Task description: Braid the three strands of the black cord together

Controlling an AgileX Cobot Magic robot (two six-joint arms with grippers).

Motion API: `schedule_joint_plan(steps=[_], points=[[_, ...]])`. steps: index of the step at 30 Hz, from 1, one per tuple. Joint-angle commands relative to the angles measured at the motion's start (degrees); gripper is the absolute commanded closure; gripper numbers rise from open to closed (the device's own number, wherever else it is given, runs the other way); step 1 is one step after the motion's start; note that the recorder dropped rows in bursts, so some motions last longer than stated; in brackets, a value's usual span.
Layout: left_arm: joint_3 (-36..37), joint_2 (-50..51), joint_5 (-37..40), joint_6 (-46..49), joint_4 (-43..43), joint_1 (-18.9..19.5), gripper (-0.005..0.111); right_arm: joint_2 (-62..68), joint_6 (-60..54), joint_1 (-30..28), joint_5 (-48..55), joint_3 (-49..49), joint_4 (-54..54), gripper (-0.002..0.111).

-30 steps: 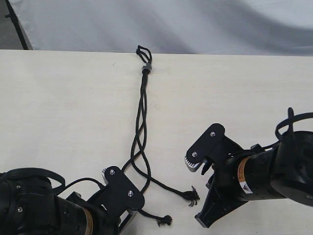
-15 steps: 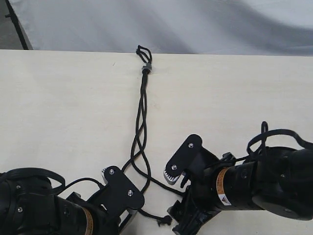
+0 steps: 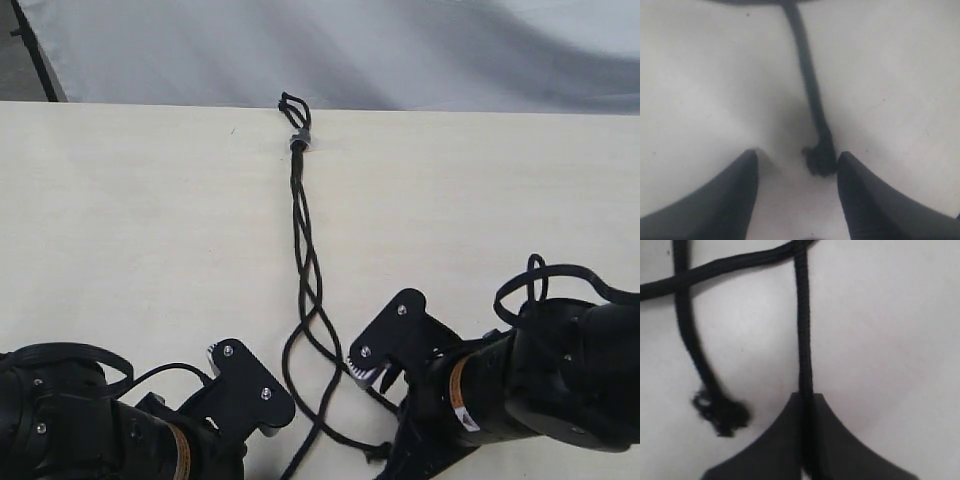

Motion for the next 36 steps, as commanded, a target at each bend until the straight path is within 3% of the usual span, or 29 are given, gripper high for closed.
schedule_joint_plan(steps=[1, 10, 19, 25, 30, 36], points=[[2.03, 2.53, 8.12, -1.38, -1.3, -0.01, 0.058, -2.73, 0.24, 4.33, 4.72, 3.15, 2.05, 0.108], [2.03, 1.64, 7.16, -1.13, -2.69, -0.01, 0.058, -3.23, 0.22, 5.54, 1.93, 3.94, 1.83, 0.108], [2.03, -15.52, 4.36, 2.24, -2.2, -0.01, 0.058, -3.23, 0.22, 5.54, 1.93, 3.94, 1.83, 0.108], [4.21, -16.72, -5.38, 2.24, -2.68, -0.01, 0.058, -3.23, 0.22, 5.54, 1.76, 3.94, 1.83, 0.108], [8.97, -13.74, -20.1, 3.96, -2.58, -0.01, 0.058, -3.23, 0.22, 5.54, 1.7, 3.94, 1.83, 0.108], [10.01, -9.51, -24.8, 3.14, -2.2, -0.01, 0.058, -3.23, 0.22, 5.54, 1.57, 3.94, 1.83, 0.108]])
